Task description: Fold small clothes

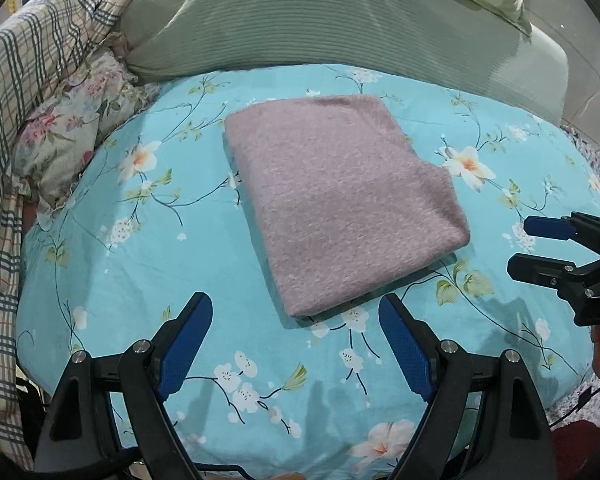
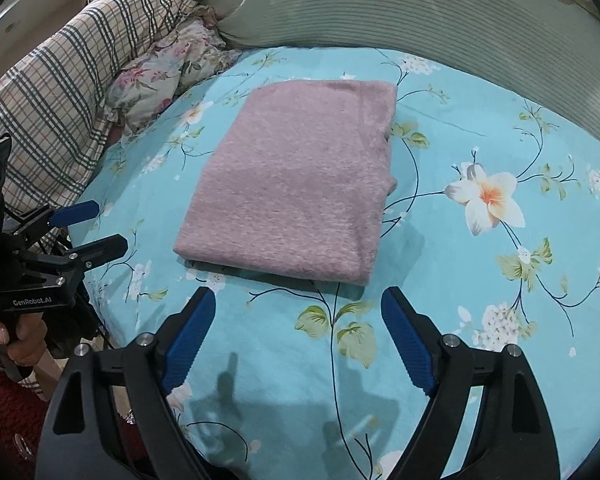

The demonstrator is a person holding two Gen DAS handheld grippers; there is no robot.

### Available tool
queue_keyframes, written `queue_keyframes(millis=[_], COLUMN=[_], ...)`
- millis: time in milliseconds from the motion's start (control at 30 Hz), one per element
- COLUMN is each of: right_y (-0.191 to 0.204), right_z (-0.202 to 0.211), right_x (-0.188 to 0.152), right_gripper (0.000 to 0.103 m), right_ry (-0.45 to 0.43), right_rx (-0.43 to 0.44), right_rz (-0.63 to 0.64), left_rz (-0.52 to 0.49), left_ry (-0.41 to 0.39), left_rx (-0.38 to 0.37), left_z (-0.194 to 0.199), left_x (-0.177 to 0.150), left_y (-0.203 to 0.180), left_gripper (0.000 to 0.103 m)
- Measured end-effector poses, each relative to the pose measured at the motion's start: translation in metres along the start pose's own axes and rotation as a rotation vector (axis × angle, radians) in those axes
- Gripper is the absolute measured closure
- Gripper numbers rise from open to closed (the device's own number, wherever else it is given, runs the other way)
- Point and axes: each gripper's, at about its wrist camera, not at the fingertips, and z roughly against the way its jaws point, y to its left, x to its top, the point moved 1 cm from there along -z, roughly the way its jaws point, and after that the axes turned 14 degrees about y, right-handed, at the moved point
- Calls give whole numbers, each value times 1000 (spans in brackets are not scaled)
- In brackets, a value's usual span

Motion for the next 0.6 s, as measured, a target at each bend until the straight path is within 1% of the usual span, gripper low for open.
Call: queue_keyframes(millis=[167, 433, 600], right_y=[4, 2, -2], right_z=[-8, -18, -15], right_x=[1, 11, 18], right_gripper=[18, 16, 16], right_ry=[8, 9, -17], right_rx=[1, 0, -2], right_rz=[4, 3, 3], left_rz=[26, 32, 36], left_ry=[6, 25, 5], left_rx=[0, 9, 2], left_z=[-3, -13, -10], left_x=[-3, -2, 2], left_y=[6, 8, 8], left_gripper=[17, 17, 17])
